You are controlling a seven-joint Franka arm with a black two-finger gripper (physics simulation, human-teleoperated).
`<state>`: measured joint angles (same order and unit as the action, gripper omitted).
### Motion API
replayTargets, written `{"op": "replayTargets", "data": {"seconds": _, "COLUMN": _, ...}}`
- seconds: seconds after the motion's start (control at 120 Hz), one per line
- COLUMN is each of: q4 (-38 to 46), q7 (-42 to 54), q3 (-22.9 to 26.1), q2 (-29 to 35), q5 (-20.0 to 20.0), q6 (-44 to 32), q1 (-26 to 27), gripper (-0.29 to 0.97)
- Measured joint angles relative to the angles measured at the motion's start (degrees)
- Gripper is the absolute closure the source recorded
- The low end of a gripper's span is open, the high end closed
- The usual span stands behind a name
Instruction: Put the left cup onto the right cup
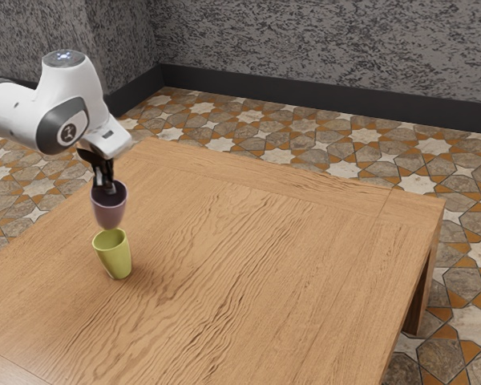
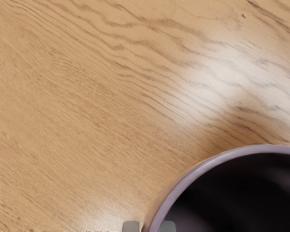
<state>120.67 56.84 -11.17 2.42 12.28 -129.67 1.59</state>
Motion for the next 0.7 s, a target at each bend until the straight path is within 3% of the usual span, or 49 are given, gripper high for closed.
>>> {"op": "replayTargets", "data": {"seconds": 0.7, "q4": 1.88, "q7": -0.77, "q3": 0.01, "q2": -0.3, "q5": -0.04, "q6": -2.53, "q1": -0.31, "gripper": 0.79}}
